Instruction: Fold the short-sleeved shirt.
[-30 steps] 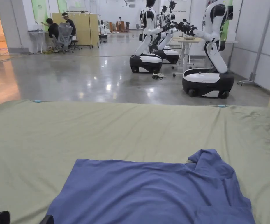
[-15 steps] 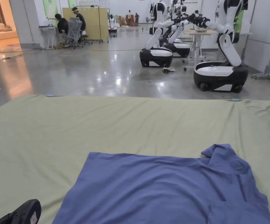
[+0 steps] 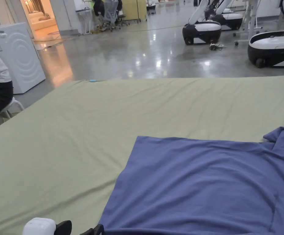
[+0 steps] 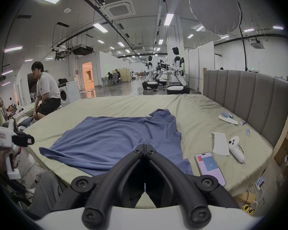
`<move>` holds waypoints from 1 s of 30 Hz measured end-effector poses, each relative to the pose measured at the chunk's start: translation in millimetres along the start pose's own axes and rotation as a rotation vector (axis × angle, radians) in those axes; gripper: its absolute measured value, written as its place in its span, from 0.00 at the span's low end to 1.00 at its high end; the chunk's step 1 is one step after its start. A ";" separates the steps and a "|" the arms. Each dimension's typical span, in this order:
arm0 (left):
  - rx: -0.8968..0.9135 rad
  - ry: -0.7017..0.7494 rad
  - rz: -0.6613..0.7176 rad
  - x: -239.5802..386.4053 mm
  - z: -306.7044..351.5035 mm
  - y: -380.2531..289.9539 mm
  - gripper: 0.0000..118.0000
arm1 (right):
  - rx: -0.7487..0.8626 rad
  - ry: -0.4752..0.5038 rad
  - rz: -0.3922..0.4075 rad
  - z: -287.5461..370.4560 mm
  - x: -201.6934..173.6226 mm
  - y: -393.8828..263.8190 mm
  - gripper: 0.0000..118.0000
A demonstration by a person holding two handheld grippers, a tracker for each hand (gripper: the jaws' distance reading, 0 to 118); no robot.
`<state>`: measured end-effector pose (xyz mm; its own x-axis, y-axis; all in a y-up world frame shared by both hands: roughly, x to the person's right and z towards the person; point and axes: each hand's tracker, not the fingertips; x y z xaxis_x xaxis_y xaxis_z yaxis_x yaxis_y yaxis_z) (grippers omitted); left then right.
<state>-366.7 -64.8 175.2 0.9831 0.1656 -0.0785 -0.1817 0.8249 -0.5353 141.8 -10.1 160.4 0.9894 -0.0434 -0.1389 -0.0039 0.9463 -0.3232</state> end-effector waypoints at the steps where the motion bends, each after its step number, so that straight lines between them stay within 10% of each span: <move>1: -0.022 -0.007 0.034 -6.4 -8.7 -3.1 0.62 | -0.005 0.001 -0.005 0.0 1.0 -1.2 0.00; 8: -0.145 -0.057 0.119 -34.1 -66.2 -12.5 0.57 | -0.042 -0.044 -0.013 5.8 12.3 -10.0 0.00; 13: -0.207 0.006 -0.078 -10.7 -84.3 -17.9 0.17 | -0.079 -0.108 -0.033 10.3 24.4 -18.2 0.00; 17: -0.245 -0.001 -0.087 6.2 -87.9 -11.6 0.11 | -0.129 -0.155 -0.065 4.7 37.6 -23.4 0.00; 18: -0.250 -0.002 -0.095 6.8 -87.0 -9.3 0.11 | -0.161 -0.177 -0.087 0.8 41.8 -24.9 0.04; 21: -0.270 0.026 -0.180 14.6 -87.2 -9.6 0.11 | -0.323 -0.168 -0.158 -18.9 59.4 -37.6 0.66; 30: -0.287 0.022 -0.145 5.8 -94.1 -8.2 0.11 | -0.556 -0.156 -0.200 -92.2 99.6 -82.2 0.64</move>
<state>-357.3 -121.5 100.0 0.9991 0.0432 -0.0001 -0.0283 0.6524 -0.7574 227.2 -121.7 86.8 0.9883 -0.1154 0.1002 0.1503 0.6139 -0.7750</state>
